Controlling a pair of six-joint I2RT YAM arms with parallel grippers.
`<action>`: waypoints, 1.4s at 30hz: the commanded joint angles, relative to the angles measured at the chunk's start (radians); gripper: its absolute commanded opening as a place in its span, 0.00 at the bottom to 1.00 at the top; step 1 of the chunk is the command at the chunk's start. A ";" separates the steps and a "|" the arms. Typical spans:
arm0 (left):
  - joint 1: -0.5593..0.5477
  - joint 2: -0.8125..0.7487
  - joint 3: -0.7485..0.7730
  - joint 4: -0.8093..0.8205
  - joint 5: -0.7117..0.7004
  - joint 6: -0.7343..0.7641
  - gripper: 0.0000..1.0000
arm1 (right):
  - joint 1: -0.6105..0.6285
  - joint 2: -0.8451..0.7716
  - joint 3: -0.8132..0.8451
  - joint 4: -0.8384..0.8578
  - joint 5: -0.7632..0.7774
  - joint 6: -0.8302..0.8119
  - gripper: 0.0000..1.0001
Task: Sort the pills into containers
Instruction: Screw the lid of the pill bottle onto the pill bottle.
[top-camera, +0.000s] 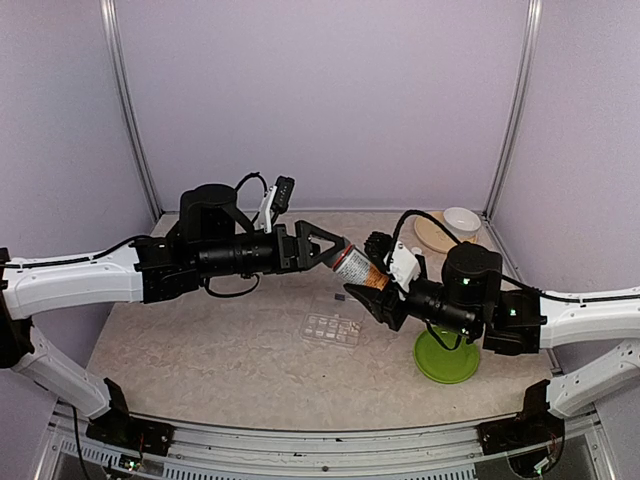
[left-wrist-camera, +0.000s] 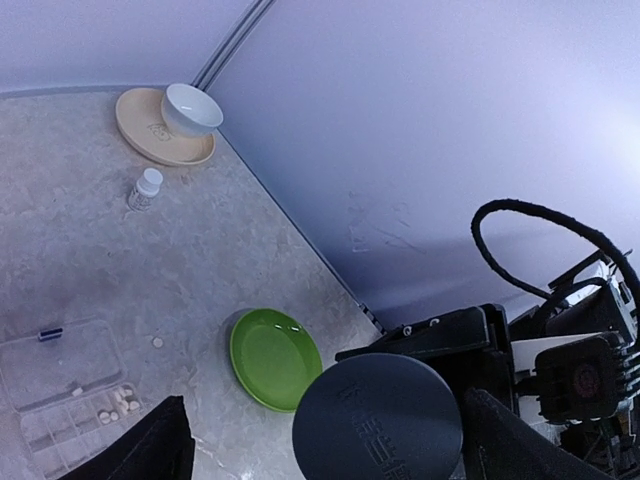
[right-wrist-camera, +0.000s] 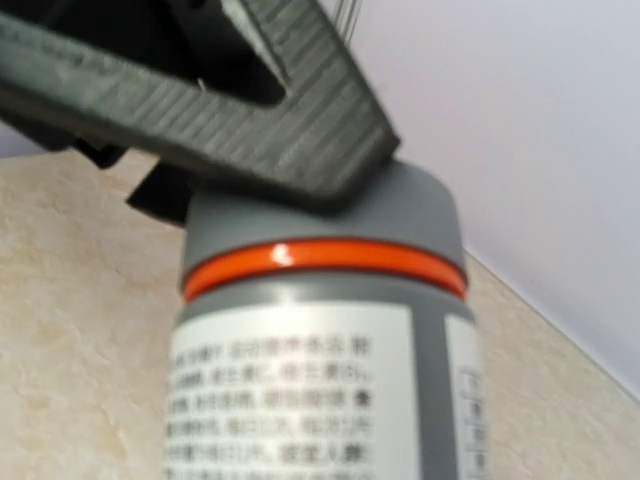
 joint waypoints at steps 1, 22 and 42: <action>0.017 0.023 0.029 -0.008 0.053 -0.035 0.87 | 0.001 -0.031 -0.018 0.028 0.004 -0.045 0.00; 0.012 0.035 -0.036 0.222 0.232 -0.006 0.46 | 0.001 -0.033 -0.034 0.047 -0.004 -0.009 0.00; -0.004 0.004 -0.133 0.426 0.322 0.128 0.14 | -0.040 -0.084 -0.010 -0.014 -0.239 0.335 0.34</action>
